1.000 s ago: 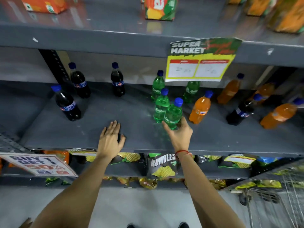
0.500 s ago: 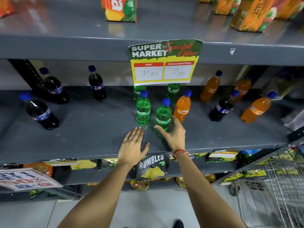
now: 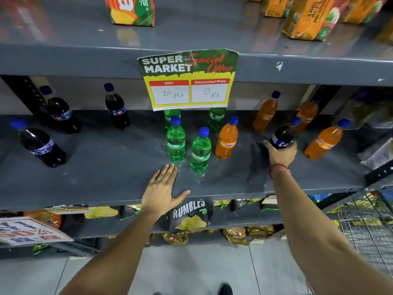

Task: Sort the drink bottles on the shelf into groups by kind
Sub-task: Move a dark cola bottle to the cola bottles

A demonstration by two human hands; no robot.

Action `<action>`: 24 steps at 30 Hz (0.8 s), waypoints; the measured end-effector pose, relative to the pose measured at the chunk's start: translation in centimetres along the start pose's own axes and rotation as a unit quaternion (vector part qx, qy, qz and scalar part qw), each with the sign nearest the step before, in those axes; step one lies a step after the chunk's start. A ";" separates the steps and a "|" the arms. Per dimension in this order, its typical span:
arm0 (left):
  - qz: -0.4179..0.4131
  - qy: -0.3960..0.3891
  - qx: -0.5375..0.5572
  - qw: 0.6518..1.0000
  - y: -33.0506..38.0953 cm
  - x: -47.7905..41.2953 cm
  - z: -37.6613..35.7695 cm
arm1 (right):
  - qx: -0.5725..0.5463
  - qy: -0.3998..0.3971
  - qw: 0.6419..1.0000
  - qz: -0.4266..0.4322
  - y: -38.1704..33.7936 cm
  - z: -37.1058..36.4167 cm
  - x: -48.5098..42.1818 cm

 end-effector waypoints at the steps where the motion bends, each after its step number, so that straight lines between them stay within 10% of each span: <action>1: 0.001 0.000 0.002 1.000 0.0 -0.1 0.0 | 0.001 0.002 1.000 0.001 -0.1 0.0 -0.3; 8: 0.001 0.005 -0.003 1.000 0.1 0.1 -0.1 | -0.050 0.024 0.996 0.063 1.0 1.5 4.7; 24: 0.055 0.101 0.078 0.990 -6.2 4.5 2.0 | -0.019 -0.233 0.941 0.244 0.3 -9.3 26.6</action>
Point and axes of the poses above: each hand's wrist, its own x-axis away from the middle knuckle, its own z-axis out of the back of the hand, y = z × x, the point moved 3 cm from there along -x, towards the middle knuckle, and after that the axes turned 15 degrees about -z, right-handed, at the moved point
